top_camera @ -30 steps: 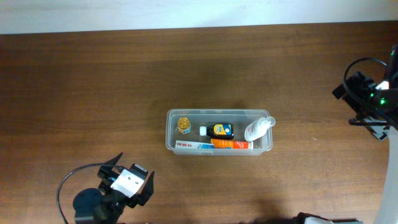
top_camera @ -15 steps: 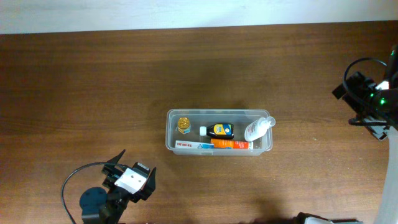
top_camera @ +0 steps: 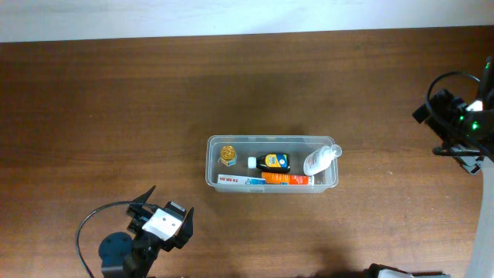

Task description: Pack container

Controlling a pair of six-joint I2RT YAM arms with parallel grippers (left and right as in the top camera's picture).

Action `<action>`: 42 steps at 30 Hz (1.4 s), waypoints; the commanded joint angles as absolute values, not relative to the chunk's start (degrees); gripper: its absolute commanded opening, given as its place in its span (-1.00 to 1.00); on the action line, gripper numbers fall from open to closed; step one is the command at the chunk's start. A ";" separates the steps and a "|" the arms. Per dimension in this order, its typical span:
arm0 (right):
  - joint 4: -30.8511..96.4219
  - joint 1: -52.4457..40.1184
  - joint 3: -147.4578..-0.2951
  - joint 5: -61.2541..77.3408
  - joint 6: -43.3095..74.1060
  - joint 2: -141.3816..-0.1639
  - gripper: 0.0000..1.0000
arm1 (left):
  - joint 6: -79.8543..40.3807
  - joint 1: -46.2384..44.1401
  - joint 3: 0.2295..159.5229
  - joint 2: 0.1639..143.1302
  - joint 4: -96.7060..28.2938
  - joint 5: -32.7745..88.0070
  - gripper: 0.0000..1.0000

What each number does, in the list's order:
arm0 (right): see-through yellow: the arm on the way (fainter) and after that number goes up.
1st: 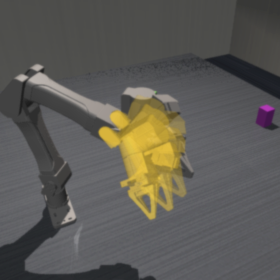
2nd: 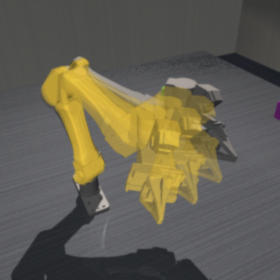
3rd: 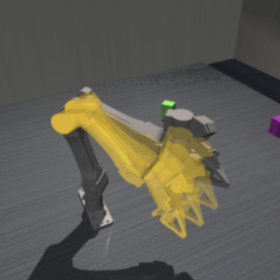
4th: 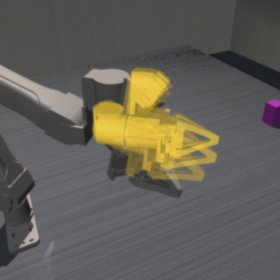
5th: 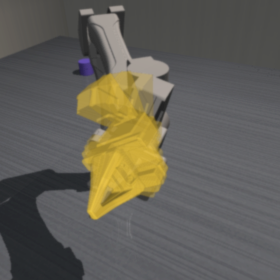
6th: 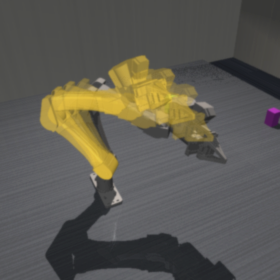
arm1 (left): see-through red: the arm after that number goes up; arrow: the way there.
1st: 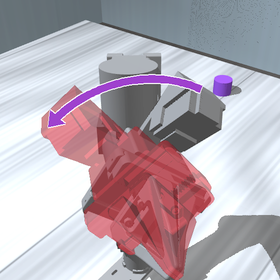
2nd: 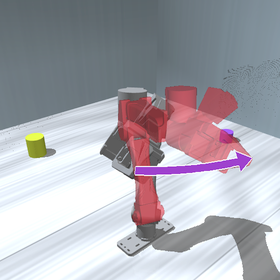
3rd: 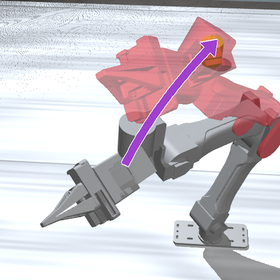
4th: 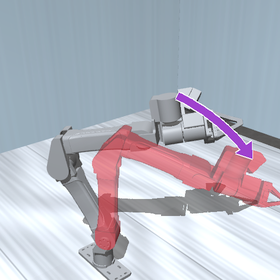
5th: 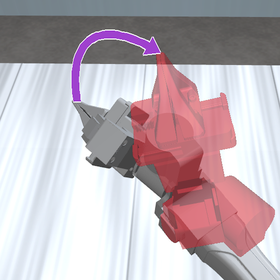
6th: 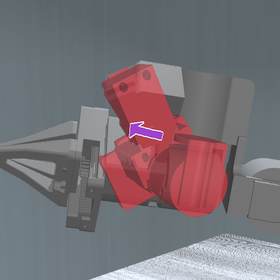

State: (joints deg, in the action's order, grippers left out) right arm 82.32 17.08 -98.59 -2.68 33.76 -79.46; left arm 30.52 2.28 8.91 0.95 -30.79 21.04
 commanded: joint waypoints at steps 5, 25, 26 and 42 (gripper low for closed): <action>82.32 17.37 -98.89 -2.57 33.23 -79.53 0.97 | 30.22 2.52 8.56 0.40 -30.59 21.67 1.00; 53.28 4.38 -70.32 -21.80 31.29 -54.19 0.97 | 30.22 2.52 8.56 0.40 -30.59 21.67 0.99; 52.80 4.29 -66.08 -21.82 31.31 -51.22 0.97 | 30.22 2.52 8.56 0.40 -30.59 21.67 0.99; 42.22 4.69 -20.91 -19.44 28.86 -6.24 0.97 | 30.22 2.52 8.56 0.40 -30.61 21.67 0.99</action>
